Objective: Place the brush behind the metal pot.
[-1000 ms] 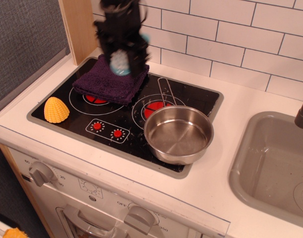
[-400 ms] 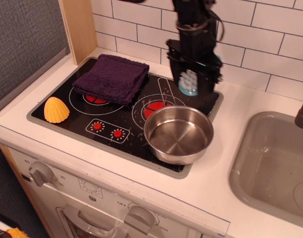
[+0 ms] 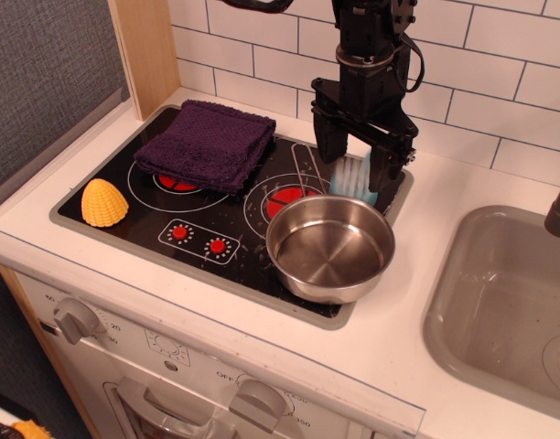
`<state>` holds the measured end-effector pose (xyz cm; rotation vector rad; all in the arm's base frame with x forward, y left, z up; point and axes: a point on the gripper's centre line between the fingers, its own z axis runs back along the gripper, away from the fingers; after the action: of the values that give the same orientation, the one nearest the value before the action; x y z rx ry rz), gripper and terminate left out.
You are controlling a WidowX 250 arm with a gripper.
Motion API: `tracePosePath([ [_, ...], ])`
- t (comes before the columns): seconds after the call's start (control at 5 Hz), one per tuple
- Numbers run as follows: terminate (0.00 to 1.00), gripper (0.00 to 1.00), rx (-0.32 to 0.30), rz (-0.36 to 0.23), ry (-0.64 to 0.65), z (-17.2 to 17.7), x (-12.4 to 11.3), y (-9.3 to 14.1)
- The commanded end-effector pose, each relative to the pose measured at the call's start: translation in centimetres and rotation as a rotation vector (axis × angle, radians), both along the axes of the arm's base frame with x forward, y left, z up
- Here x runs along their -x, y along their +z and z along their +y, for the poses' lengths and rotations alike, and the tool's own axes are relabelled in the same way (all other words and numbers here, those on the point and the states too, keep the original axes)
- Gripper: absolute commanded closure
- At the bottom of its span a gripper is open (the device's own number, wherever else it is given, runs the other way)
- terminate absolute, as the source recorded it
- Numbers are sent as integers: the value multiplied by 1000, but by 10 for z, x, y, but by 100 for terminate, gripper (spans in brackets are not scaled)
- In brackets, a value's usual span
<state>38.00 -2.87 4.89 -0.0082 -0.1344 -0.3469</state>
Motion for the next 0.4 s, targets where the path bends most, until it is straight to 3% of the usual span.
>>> tracePosePath([
  [0.0,0,0,1,-108,-3,5,11,68],
  [0.2,0,0,17,-90,7,14,25,80],
])
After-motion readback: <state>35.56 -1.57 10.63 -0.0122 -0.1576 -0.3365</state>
